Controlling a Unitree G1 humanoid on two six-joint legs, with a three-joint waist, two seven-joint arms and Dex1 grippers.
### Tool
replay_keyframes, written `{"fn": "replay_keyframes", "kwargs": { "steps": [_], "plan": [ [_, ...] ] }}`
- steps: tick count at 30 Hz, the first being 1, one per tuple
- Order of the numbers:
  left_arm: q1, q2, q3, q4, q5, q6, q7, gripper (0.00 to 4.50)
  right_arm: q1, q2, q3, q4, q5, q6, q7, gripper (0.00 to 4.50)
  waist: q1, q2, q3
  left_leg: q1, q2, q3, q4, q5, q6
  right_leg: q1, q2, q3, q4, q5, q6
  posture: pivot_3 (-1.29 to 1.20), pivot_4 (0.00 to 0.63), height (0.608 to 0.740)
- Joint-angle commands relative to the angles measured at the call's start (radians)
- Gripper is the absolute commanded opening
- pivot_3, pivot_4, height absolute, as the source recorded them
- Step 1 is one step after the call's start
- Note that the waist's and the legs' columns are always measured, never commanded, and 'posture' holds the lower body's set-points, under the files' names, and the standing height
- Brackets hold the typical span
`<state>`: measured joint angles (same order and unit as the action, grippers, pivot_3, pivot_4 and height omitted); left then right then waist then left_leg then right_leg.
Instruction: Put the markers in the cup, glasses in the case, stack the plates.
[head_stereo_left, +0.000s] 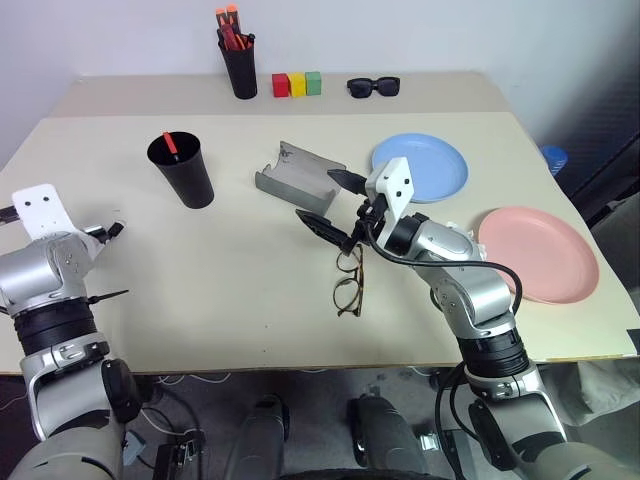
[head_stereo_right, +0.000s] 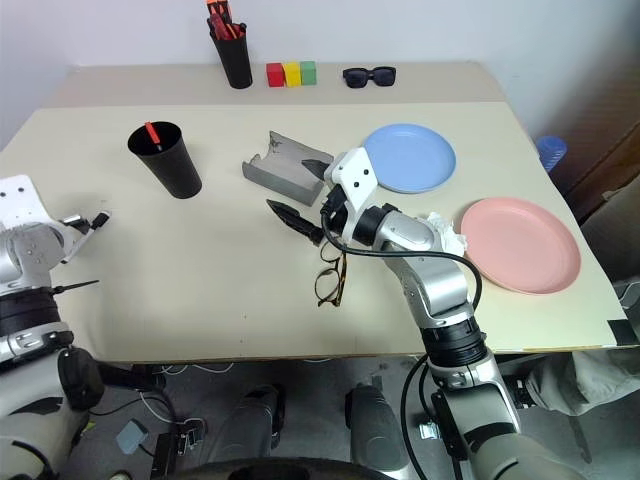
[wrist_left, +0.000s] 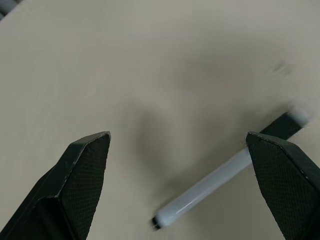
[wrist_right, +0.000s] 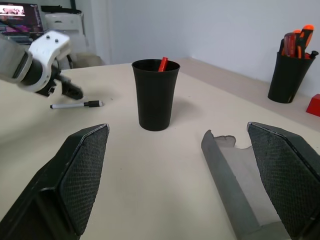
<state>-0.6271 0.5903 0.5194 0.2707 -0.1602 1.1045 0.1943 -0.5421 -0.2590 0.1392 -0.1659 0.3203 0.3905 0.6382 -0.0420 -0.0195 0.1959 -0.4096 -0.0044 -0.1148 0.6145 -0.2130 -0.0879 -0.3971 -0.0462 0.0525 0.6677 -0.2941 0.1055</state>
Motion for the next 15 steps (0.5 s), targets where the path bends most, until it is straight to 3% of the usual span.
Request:
{"fn": "replay_keyframes", "kwargs": {
  "steps": [1, 15],
  "plan": [
    [0.015, 0.018, -0.020, -0.007, -0.007, 0.046, -0.054, 4.44, 0.000, -0.005, -0.007, -0.055, 0.010, 0.000, 0.002, 4.50, -0.001, 0.000, 0.000, 0.000, 0.000, 0.000, 0.000, 0.000, 0.000, 0.000, 0.000, 0.000, 0.000, 0.000, 0.000, 0.00, 0.150, 0.740],
    [0.111, 0.010, 0.004, -0.108, -0.028, 0.144, -0.144, 4.44, -0.001, -0.006, -0.007, -0.053, 0.013, 0.003, 0.010, 4.50, -0.003, 0.001, -0.001, 0.001, 0.000, 0.001, -0.001, 0.000, 0.000, 0.000, 0.000, 0.000, 0.000, 0.000, 0.000, 0.00, 0.150, 0.740]
  ]
}}
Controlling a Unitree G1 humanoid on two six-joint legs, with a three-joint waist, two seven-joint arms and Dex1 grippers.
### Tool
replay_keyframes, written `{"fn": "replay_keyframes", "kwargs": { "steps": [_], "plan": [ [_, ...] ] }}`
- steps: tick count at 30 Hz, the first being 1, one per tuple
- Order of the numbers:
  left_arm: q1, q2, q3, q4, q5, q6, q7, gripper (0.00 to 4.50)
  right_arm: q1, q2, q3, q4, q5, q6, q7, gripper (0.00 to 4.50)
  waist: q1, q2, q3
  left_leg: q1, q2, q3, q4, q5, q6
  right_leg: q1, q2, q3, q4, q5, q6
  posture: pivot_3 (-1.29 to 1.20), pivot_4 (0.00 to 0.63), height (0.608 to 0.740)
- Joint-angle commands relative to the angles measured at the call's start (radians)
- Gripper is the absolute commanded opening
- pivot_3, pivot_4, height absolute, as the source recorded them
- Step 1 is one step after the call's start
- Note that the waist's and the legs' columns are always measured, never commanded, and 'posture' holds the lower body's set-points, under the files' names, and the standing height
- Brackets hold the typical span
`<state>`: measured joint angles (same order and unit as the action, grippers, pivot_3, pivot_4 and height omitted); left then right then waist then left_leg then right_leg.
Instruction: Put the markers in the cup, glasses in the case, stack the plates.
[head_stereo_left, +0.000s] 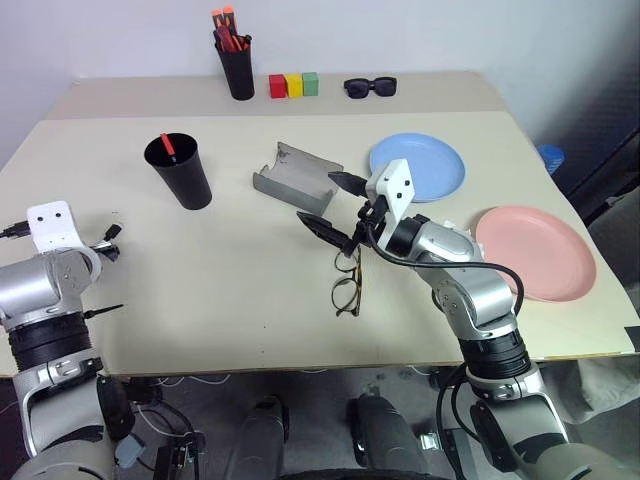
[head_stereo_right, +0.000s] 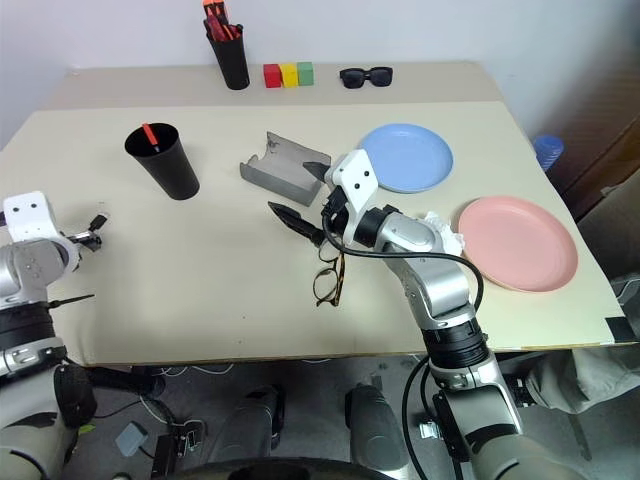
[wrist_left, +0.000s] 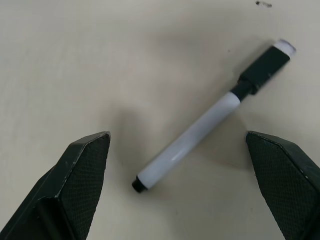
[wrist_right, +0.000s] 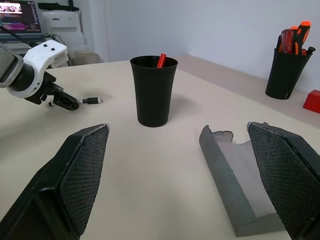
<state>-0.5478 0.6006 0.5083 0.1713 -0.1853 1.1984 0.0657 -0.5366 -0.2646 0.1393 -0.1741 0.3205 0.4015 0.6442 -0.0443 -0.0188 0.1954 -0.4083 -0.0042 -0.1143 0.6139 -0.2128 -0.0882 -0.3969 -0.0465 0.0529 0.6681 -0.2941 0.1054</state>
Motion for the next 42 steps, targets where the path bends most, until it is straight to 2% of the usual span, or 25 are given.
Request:
{"fn": "replay_keyframes", "kwargs": {
  "steps": [1, 2, 3, 5, 11, 21, 24, 27, 29, 32, 37, 42],
  "plan": [
    [0.035, -0.002, 0.018, -0.014, -0.003, 0.053, -0.018, 4.44, -0.006, 0.000, -0.007, -0.047, 0.013, -0.007, 0.005, 4.50, 0.000, 0.000, 0.000, 0.000, 0.000, 0.000, 0.000, 0.000, 0.000, 0.000, 0.000, 0.000, 0.000, 0.000, 0.000, 0.00, 0.150, 0.740],
    [0.040, -0.004, 0.026, -0.020, -0.003, 0.057, -0.019, 4.44, -0.004, 0.000, -0.006, -0.049, 0.013, -0.006, 0.005, 4.50, -0.001, 0.000, 0.000, 0.000, 0.000, 0.000, 0.000, 0.000, 0.000, 0.000, 0.000, 0.000, 0.000, 0.000, 0.000, 0.00, 0.150, 0.740],
    [0.043, -0.010, 0.046, -0.026, -0.006, 0.063, -0.019, 3.92, -0.003, 0.001, -0.005, -0.049, 0.014, -0.006, 0.005, 4.50, -0.001, 0.000, 0.000, 0.000, 0.000, 0.000, 0.000, 0.000, 0.000, 0.000, 0.000, 0.000, 0.000, 0.000, 0.000, 0.00, 0.150, 0.740],
    [0.047, -0.017, 0.074, -0.033, -0.009, 0.073, -0.020, 3.24, -0.002, 0.002, -0.004, -0.050, 0.014, -0.006, 0.005, 4.50, -0.002, 0.000, 0.000, 0.000, 0.000, 0.000, 0.000, 0.000, 0.000, 0.000, 0.000, 0.000, 0.000, 0.000, 0.000, 0.00, 0.150, 0.740],
    [0.051, -0.031, 0.098, -0.046, -0.014, 0.073, -0.027, 0.11, 0.001, 0.002, -0.004, -0.050, 0.014, -0.006, 0.005, 4.50, 0.000, 0.000, 0.000, 0.001, 0.000, 0.000, 0.000, 0.000, 0.000, 0.000, 0.000, 0.000, 0.000, 0.000, 0.000, 0.00, 0.150, 0.740],
    [-0.014, -0.159, 0.095, -0.206, -0.061, -0.010, -0.041, 0.04, 0.003, -0.001, -0.004, -0.047, 0.013, -0.008, 0.009, 4.50, 0.020, 0.000, 0.000, 0.000, 0.000, 0.000, 0.000, 0.000, 0.000, 0.002, -0.001, 0.000, -0.001, 0.000, 0.000, 0.00, 0.150, 0.740],
    [-0.024, -0.190, 0.059, -0.259, -0.036, -0.240, -0.041, 0.04, 0.004, 0.000, -0.002, -0.044, 0.012, -0.009, 0.010, 4.50, 0.024, -0.001, 0.000, 0.000, 0.000, 0.000, 0.000, 0.000, 0.000, 0.001, 0.000, 0.000, -0.002, 0.000, 0.000, 0.00, 0.150, 0.740],
    [-0.047, -0.217, 0.068, -0.270, 0.000, -0.449, 0.031, 0.04, 0.005, 0.000, -0.003, -0.047, 0.012, -0.008, 0.011, 4.50, 0.022, -0.001, 0.000, 0.000, 0.000, 0.001, 0.000, 0.000, 0.000, 0.000, 0.000, 0.000, -0.002, 0.000, 0.000, 0.00, 0.150, 0.740],
    [-0.079, -0.209, 0.053, -0.253, 0.024, -0.548, 0.065, 0.04, 0.006, 0.001, -0.003, -0.048, 0.013, -0.008, 0.011, 4.50, 0.024, -0.001, 0.000, 0.000, 0.000, 0.001, 0.000, 0.000, 0.000, 0.000, 0.000, 0.000, -0.002, 0.000, -0.001, 0.00, 0.150, 0.740],
    [-0.153, -0.192, -0.051, -0.198, 0.114, -0.710, 0.108, 0.04, -0.001, 0.008, -0.007, -0.042, 0.014, -0.013, 0.007, 4.50, 0.027, -0.001, 0.000, -0.001, 0.000, 0.001, 0.000, 0.000, 0.000, 0.000, 0.000, 0.000, -0.002, 0.000, -0.001, 0.00, 0.150, 0.740],
    [-0.210, -0.208, -0.175, -0.089, 0.139, -0.836, 0.036, 0.04, -0.032, 0.043, -0.044, -0.015, 0.024, -0.024, -0.035, 4.50, 0.029, -0.001, 0.000, -0.001, -0.001, 0.001, 0.000, 0.000, 0.000, 0.002, 0.000, 0.000, -0.003, 0.000, 0.000, 0.00, 0.150, 0.740],
    [-0.248, -0.244, -0.255, 0.070, 0.177, -0.971, 0.050, 0.04, -0.058, 0.070, -0.093, -0.009, 0.057, -0.036, -0.061, 4.50, 0.021, -0.001, 0.000, -0.001, 0.000, 0.000, 0.000, 0.000, 0.000, 0.001, 0.000, 0.000, -0.002, 0.000, -0.001, 0.00, 0.150, 0.740]
  ]
}}
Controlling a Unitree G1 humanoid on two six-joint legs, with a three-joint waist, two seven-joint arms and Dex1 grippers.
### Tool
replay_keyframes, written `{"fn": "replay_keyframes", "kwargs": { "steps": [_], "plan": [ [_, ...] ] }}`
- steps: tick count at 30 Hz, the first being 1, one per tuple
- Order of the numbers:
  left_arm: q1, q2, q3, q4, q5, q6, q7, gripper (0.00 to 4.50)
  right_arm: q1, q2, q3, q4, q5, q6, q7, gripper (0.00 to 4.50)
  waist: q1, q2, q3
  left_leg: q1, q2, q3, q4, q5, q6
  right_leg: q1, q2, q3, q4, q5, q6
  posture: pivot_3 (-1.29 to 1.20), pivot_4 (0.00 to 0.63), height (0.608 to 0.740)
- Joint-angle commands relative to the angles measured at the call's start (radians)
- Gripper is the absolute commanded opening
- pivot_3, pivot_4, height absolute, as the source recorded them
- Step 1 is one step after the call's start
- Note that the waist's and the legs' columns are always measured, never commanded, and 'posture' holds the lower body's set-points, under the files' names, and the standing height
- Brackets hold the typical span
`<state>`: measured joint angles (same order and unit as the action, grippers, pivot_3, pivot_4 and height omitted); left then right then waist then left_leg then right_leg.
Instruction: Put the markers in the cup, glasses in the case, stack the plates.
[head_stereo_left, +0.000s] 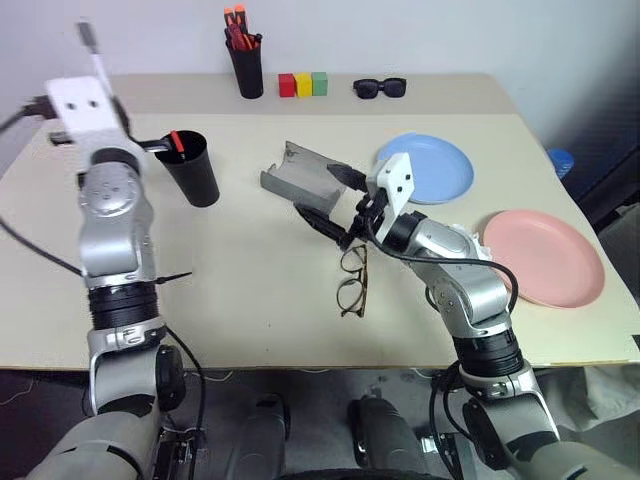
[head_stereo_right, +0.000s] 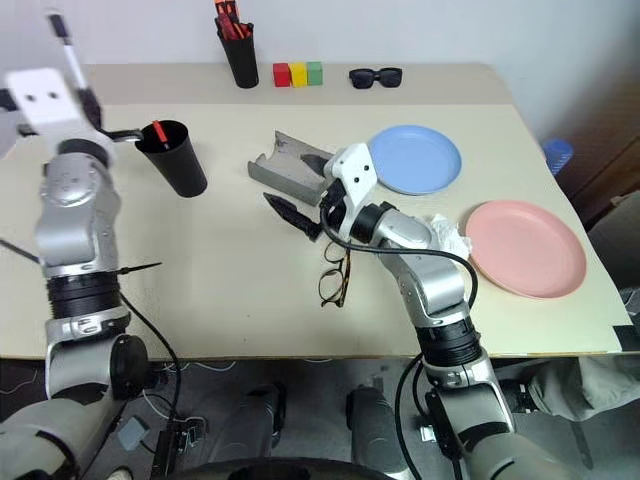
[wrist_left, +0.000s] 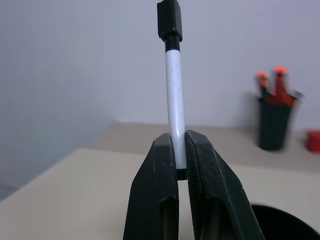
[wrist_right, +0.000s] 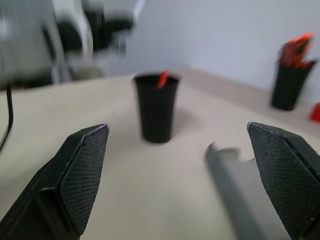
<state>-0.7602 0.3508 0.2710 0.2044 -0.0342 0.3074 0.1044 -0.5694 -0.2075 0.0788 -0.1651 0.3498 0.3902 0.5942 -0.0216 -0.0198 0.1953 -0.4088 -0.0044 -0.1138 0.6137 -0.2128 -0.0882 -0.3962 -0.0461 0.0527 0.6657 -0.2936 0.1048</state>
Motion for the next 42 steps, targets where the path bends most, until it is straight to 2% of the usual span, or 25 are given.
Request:
{"fn": "replay_keyframes", "kwargs": {
  "steps": [1, 8, 16, 31, 34, 38, 42],
  "plan": [
    [-0.038, 0.004, -0.027, 0.058, 0.032, -0.099, 0.012, 0.04, -0.024, 0.013, -0.033, -0.020, 0.028, -0.025, -0.012, 4.50, -0.004, 0.000, 0.000, 0.000, 0.000, 0.000, 0.000, 0.000, 0.000, 0.000, 0.000, 0.000, 0.000, 0.000, 0.000, 0.00, 0.150, 0.740],
    [-0.035, -0.018, -0.069, 0.106, 0.044, -0.151, 0.020, 0.04, -0.005, 0.014, -0.029, -0.042, 0.029, -0.023, -0.020, 4.50, -0.012, 0.000, 0.000, -0.001, 0.000, 0.000, 0.000, 0.000, 0.000, 0.000, 0.000, 0.000, 0.000, 0.000, 0.000, 0.00, 0.150, 0.740],
    [0.012, -0.053, -0.073, 0.042, 0.060, -0.109, 0.046, 0.04, -0.006, 0.014, -0.024, -0.041, 0.030, -0.025, -0.022, 4.50, -0.021, 0.000, 0.000, -0.001, 0.000, 0.000, 0.000, 0.000, 0.000, 0.000, 0.000, 0.000, 0.000, 0.000, 0.000, 0.00, 0.150, 0.740],
    [0.070, -0.056, -0.063, -0.029, 0.055, -0.052, 0.080, 0.04, -0.014, 0.018, -0.016, -0.033, 0.037, -0.028, -0.003, 4.50, -0.021, 0.000, 0.000, 0.000, 0.000, 0.000, 0.000, 0.000, 0.000, 0.000, 0.000, 0.000, 0.001, 0.000, 0.000, 0.00, 0.150, 0.740],
    [0.070, -0.053, -0.065, -0.022, 0.059, -0.054, 0.087, 1.09, -0.013, 0.017, -0.014, -0.034, 0.038, -0.027, -0.002, 4.50, -0.022, 0.000, 0.000, 0.000, 0.000, 0.000, 0.000, 0.000, 0.000, -0.001, 0.000, 0.000, 0.001, 0.000, 0.000, 0.00, 0.150, 0.740],
    [0.068, -0.054, -0.071, -0.017, 0.061, -0.054, 0.087, 3.09, -0.013, 0.015, -0.013, -0.035, 0.039, -0.026, -0.001, 4.50, -0.021, 0.000, 0.000, 0.000, 0.000, 0.000, 0.000, 0.000, 0.000, -0.001, 0.000, 0.000, 0.001, 0.000, 0.000, 0.00, 0.150, 0.740],
    [0.066, -0.059, -0.072, -0.018, 0.064, -0.054, 0.098, 3.09, -0.011, 0.014, -0.013, -0.040, 0.039, -0.023, -0.003, 4.50, -0.021, 0.000, 0.000, 0.000, 0.000, 0.000, 0.000, 0.000, 0.000, -0.001, 0.000, 0.000, 0.001, 0.000, 0.000, 0.00, 0.150, 0.740]
  ]
}}
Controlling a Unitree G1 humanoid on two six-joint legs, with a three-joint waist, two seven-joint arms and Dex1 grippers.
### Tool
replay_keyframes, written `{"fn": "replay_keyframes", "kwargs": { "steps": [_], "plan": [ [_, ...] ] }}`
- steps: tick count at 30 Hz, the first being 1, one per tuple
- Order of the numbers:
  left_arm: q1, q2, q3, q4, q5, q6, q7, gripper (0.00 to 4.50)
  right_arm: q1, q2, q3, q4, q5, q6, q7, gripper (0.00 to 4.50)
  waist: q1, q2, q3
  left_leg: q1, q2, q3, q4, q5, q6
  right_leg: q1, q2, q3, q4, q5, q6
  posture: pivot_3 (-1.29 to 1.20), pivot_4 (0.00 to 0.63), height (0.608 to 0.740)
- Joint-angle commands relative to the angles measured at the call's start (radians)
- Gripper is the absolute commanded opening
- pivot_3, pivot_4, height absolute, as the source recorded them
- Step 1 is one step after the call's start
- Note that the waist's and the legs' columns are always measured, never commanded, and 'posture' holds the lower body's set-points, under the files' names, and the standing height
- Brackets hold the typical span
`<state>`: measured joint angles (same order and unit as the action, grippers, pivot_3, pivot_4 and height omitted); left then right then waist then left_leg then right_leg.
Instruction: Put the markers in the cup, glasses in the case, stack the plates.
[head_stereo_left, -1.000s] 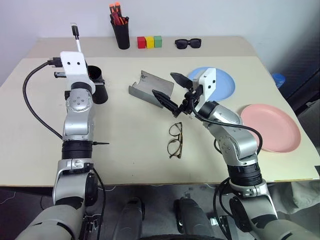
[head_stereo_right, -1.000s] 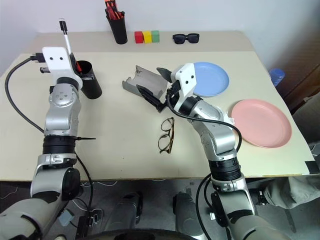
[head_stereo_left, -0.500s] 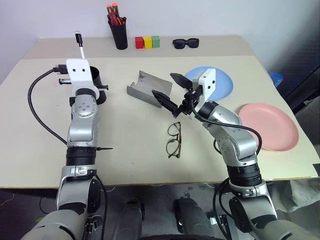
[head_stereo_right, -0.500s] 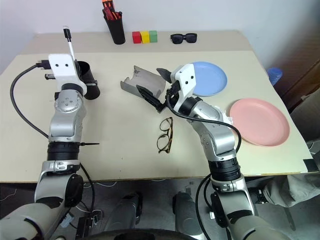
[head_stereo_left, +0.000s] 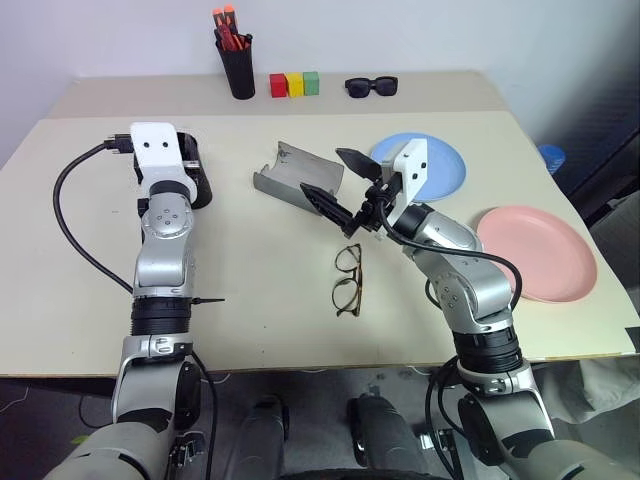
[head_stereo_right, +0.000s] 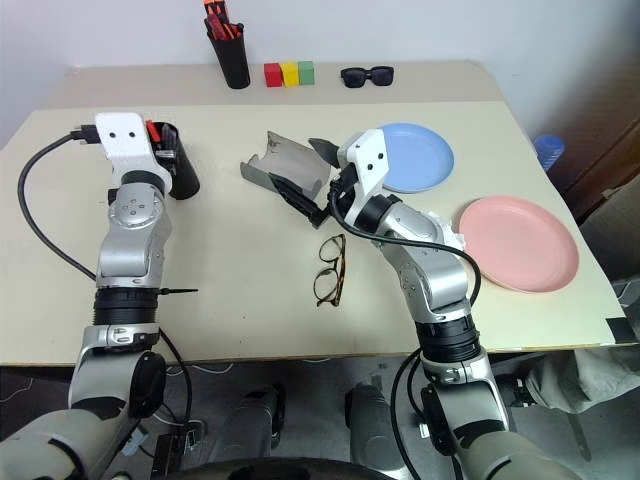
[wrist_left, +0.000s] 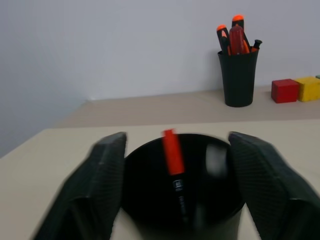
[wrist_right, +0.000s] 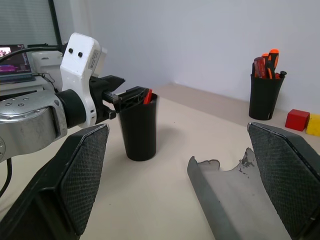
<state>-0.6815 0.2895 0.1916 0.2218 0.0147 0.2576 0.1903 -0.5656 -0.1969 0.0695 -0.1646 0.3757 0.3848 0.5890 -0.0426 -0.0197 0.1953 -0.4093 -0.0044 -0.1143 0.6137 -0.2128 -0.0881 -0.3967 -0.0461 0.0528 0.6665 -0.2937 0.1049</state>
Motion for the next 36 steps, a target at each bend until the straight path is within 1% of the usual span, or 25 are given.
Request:
{"fn": "replay_keyframes", "kwargs": {
  "steps": [1, 6, 10, 13, 14, 16, 18, 20, 23, 26, 28, 31, 36],
  "plan": [
    [-0.015, 0.002, 0.009, -0.036, 0.014, -0.006, 0.015, 3.09, -0.015, 0.003, -0.004, -0.041, 0.013, -0.017, 0.002, 4.50, 0.000, 0.000, 0.000, 0.000, 0.000, 0.000, 0.000, 0.000, 0.000, 0.000, 0.000, 0.000, 0.000, 0.000, 0.000, 0.00, 0.150, 0.740],
    [-0.044, -0.001, 0.015, -0.069, -0.012, -0.012, 0.004, 3.09, -0.011, -0.002, -0.006, -0.045, 0.014, -0.014, 0.004, 4.50, 0.000, 0.000, 0.000, 0.000, 0.000, 0.000, 0.000, 0.000, 0.000, 0.000, 0.000, 0.000, 0.000, 0.000, 0.000, 0.00, 0.150, 0.740],
    [-0.055, -0.008, -0.009, -0.161, -0.164, 0.032, -0.210, 3.09, -0.008, -0.041, -0.004, -0.037, -0.001, -0.026, 0.033, 4.50, 0.004, 0.000, 0.000, 0.000, 0.000, 0.000, 0.000, 0.000, 0.000, 0.000, 0.000, 0.000, 0.000, 0.000, 0.000, 0.00, 0.150, 0.740],
    [-0.045, 0.072, -0.138, -0.226, -0.187, 0.191, -0.428, 3.87, -0.006, -0.098, -0.009, -0.031, -0.001, -0.029, 0.089, 4.50, 0.002, 0.000, 0.000, 0.000, 0.000, 0.000, 0.000, 0.000, 0.000, 0.001, 0.000, 0.000, -0.001, 0.000, 0.000, 0.00, 0.150, 0.740],
    [-0.042, 0.109, -0.192, -0.240, -0.180, 0.249, -0.495, 4.34, -0.003, -0.120, -0.011, -0.033, 0.005, -0.025, 0.112, 4.50, 0.000, 0.000, 0.000, 0.000, 0.000, 0.000, 0.000, 0.000, 0.000, 0.001, 0.000, 0.000, -0.001, 0.000, 0.000, 0.00, 0.150, 0.740],
    [-0.049, 0.164, -0.264, -0.239, -0.163, 0.324, -0.579, 4.43, 0.002, -0.153, -0.011, -0.038, 0.014, -0.023, 0.144, 4.50, -0.002, 0.001, 0.000, 0.000, 0.000, 0.000, 0.000, 0.000, 0.000, 0.001, 0.000, 0.000, -0.001, 0.000, 0.000, 0.00, 0.150, 0.740],
    [-0.090, 0.176, -0.285, -0.174, -0.182, 0.391, -0.640, 4.43, 0.008, -0.180, -0.013, -0.043, 0.021, -0.018, 0.168, 4.50, -0.005, 0.001, 0.001, 0.000, 0.000, 0.000, 0.000, 0.000, 0.000, 0.001, 0.001, 0.000, 0.000, 0.000, 0.000, 0.00, 0.150, 0.740],
    [-0.132, 0.175, -0.290, -0.101, -0.188, 0.420, -0.677, 4.43, 0.013, -0.195, -0.013, -0.047, 0.024, -0.016, 0.182, 4.50, -0.005, 0.001, 0.001, 0.000, 0.000, 0.000, 0.000, 0.000, 0.000, 0.001, 0.001, 0.000, 0.000, 0.000, 0.000, 0.00, 0.150, 0.740],
    [-0.231, 0.165, -0.286, 0.102, -0.185, 0.441, -0.727, 4.43, 0.028, -0.211, -0.009, -0.065, 0.027, -0.004, 0.199, 4.50, -0.002, 0.001, 0.001, 0.000, 0.000, 0.000, 0.000, 0.000, 0.000, 0.000, 0.001, 0.000, 0.000, 0.000, 0.000, 0.00, 0.150, 0.740],
    [-0.342, 0.151, -0.291, 0.321, -0.175, 0.369, -0.797, 4.43, 0.057, -0.232, 0.002, -0.110, 0.041, 0.023, 0.224, 4.50, 0.000, 0.001, 0.001, 0.000, 0.000, 0.000, 0.000, 0.000, 0.000, 0.001, 0.001, 0.000, -0.001, 0.000, 0.000, 0.00, 0.150, 0.740],
    [-0.415, 0.147, -0.308, 0.467, -0.141, 0.284, -0.833, 4.43, 0.075, -0.241, 0.008, -0.137, 0.046, 0.037, 0.231, 4.50, 0.000, 0.001, 0.001, -0.001, 0.000, 0.000, 0.000, 0.000, 0.001, 0.001, 0.001, 0.000, -0.002, -0.001, 0.000, 0.00, 0.150, 0.740],
    [-0.517, 0.134, -0.325, 0.678, -0.104, 0.207, -0.916, 4.43, 0.091, -0.246, 0.006, -0.163, 0.043, 0.050, 0.221, 4.50, 0.000, 0.000, 0.001, -0.001, 0.000, 0.000, 0.000, 0.000, 0.001, 0.000, 0.000, 0.000, -0.002, -0.001, 0.001, 0.00, 0.150, 0.740],
    [-0.631, 0.102, -0.373, 0.933, -0.007, 0.057, -1.011, 4.43, 0.127, -0.269, -0.006, -0.227, 0.067, 0.097, 0.218, 4.50, -0.001, 0.000, 0.001, -0.001, 0.000, 0.000, 0.000, 0.000, 0.001, 0.000, 0.001, -0.001, -0.001, -0.001, 0.001, 0.00, 0.150, 0.740]
  ]
}}
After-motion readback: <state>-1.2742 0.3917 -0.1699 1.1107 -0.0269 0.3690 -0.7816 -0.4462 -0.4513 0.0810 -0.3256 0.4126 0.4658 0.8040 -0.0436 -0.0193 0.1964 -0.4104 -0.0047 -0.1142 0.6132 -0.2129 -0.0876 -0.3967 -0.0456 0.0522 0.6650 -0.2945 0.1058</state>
